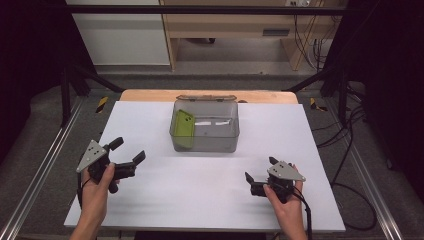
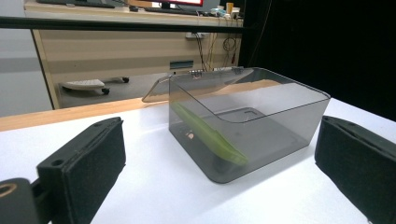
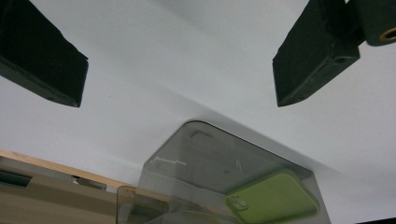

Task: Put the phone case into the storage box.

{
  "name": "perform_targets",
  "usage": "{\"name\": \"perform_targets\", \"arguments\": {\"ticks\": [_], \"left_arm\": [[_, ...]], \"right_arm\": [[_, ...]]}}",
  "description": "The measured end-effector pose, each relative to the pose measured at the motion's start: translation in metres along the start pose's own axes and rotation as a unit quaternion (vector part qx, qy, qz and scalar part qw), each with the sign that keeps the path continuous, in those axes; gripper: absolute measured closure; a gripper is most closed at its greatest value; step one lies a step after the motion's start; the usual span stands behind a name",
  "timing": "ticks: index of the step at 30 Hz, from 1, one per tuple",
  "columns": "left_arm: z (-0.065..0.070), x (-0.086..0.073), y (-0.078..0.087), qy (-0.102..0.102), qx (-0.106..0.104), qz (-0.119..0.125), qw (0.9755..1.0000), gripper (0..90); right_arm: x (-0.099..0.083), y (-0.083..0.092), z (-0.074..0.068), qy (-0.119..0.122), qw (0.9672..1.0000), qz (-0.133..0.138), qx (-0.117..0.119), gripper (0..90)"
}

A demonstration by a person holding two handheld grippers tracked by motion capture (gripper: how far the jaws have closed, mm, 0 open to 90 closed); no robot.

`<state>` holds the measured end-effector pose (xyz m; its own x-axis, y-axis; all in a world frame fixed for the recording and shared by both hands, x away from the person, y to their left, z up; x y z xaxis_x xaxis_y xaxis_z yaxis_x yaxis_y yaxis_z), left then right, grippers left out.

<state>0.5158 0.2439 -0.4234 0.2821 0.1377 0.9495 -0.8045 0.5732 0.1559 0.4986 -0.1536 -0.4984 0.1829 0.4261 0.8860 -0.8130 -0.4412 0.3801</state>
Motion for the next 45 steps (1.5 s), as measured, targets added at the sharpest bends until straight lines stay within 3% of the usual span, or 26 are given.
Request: {"name": "perform_targets", "arguments": {"ticks": [27,45], "left_arm": [[-0.012,-0.015,0.034,-0.011,0.008,0.016,0.9998,1.5],[-0.017,-0.028,0.040,-0.022,0.006,0.016,0.9996,1.6]], "right_arm": [[-0.001,0.001,0.001,-0.006,0.9999,0.004,0.007,4.1],[-0.001,0.001,-0.001,-0.009,0.9998,0.006,0.016,4.3]]}}
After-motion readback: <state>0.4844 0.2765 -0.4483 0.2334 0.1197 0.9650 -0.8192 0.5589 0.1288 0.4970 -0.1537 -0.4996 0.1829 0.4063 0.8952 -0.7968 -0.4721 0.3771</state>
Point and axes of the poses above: each handheld gripper's, and its own axes: y roughly backward along the jaws, x roughly out of its top, z roughly to its right, the point moved 9 cm from there along -y, roughly forward along the jaws, and after that the axes turned 12 degrees about y, right-handed, at the moved point
